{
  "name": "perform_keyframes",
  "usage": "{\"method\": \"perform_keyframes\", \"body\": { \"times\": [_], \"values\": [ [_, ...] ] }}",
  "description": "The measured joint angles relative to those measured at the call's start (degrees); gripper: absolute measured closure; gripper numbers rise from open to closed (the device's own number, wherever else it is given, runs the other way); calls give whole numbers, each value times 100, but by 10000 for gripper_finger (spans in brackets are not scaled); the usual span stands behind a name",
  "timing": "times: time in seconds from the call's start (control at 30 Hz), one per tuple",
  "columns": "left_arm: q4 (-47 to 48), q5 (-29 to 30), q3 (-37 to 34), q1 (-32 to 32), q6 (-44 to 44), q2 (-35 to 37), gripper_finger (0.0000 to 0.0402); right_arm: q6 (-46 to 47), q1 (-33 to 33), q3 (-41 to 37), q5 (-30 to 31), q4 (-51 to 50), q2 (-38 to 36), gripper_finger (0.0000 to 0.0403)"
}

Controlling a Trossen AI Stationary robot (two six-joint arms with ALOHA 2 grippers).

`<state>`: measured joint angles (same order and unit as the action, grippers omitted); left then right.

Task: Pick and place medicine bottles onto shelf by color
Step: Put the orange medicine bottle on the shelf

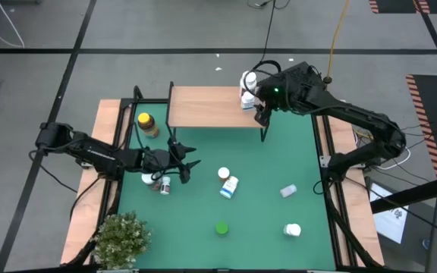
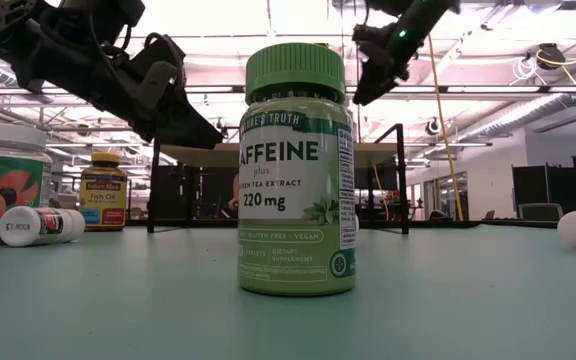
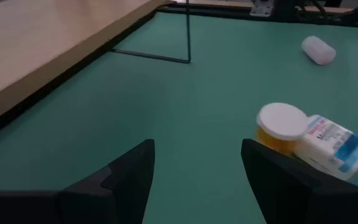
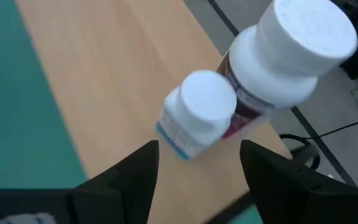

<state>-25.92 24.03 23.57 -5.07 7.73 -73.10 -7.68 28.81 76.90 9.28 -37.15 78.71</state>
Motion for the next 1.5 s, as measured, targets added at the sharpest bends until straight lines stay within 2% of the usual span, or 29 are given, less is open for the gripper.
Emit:
{"method": "perform_keyframes", "body": {
  "times": [0.17,0.33,0.63,0.73,0.87,1.0,1.1,1.2,1.27,1.33,1.43,1.5],
  "values": [
    [-58,0,0,-157,-56,1,156,60,-561,-358,-19,59,-596,181],
    [-37,-66,0,-405,-434,2,156,806,-1435,-794,-28,64,-1135,181],
    [6,-127,-2,-925,-763,2,156,3214,-3073,-835,-33,-2276,-1752,181],
    [-149,-78,-2,-938,-938,2,156,4550,-3707,-837,-31,-3266,-1744,181],
    [-427,-60,-2,-856,-981,2,156,7387,-4470,-841,-460,-4255,-1640,181],
    [-357,-52,0,-738,-1109,2,156,8455,-5350,-839,-772,-4061,-1488,186],
    [-244,-46,0,-680,-1144,2,156,8890,-5864,-839,-708,-3654,-1271,199],
    [-238,-46,0,-681,-1196,2,156,9128,-6311,-841,162,-3028,-985,215],
    [-269,-48,0,-669,-1201,2,156,8729,-6485,-839,857,-2613,-766,223],
    [-302,-46,0,-651,-1207,2,156,8281,-6560,-839,1223,-2332,-586,230],
    [-263,-47,0,-648,-1216,2,156,7929,-6521,-839,1249,-2087,-483,236],
    [-247,-48,0,-653,-1220,2,156,7631,-6470,-839,976,-1940,-473,238]
  ]
}}
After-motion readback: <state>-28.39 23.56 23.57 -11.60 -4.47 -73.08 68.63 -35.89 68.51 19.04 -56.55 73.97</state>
